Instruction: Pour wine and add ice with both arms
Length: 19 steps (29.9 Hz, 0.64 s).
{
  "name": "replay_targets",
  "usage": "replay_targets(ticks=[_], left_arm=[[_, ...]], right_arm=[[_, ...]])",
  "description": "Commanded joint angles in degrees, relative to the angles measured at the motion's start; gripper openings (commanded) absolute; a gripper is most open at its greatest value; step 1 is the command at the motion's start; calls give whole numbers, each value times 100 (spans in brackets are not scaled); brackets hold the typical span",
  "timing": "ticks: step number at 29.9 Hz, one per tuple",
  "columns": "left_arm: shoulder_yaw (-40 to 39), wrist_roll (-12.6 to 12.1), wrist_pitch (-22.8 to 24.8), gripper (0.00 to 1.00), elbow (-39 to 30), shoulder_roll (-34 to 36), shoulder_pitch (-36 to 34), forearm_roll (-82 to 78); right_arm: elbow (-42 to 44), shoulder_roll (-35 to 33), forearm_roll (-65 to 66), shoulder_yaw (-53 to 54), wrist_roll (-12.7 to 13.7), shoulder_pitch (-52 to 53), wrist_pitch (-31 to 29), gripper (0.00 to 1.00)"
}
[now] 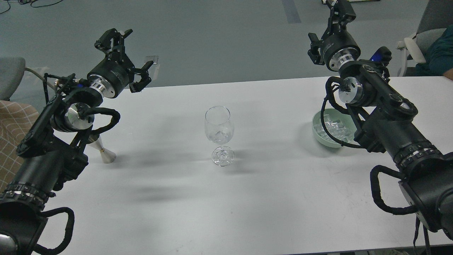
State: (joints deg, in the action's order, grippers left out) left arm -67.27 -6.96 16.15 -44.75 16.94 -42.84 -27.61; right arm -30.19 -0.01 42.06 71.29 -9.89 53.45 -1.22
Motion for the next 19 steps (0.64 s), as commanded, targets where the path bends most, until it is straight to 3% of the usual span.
replay_targets(ticks=[1,2,3,5,7,10,19], left_arm=[[4,193,116,98,650,-138,-373,-8],[4,369,169,98,713,-139,-409,-8],[21,762,248,98,783,-139,-487,-60],[48,1133,240,98,854,-139,-575,-122],[91,1092,222,98,863,-121,-602,-122],[144,758,213,98,854,-112,-620,-78],[136,766,319,98,854,-68,-646,-16]], right_arm=[[39,1,-477,51,-4,-54,-229,100],[48,1,-592,51,-4,-63,-256,100],[57,1,-750,51,-4,-81,-282,100],[57,1,-804,34,-4,-89,-291,100],[57,1,-813,25,-4,-107,-309,100],[57,1,-848,34,-13,-142,-414,100],[57,1,-1314,69,-13,-221,-748,100]])
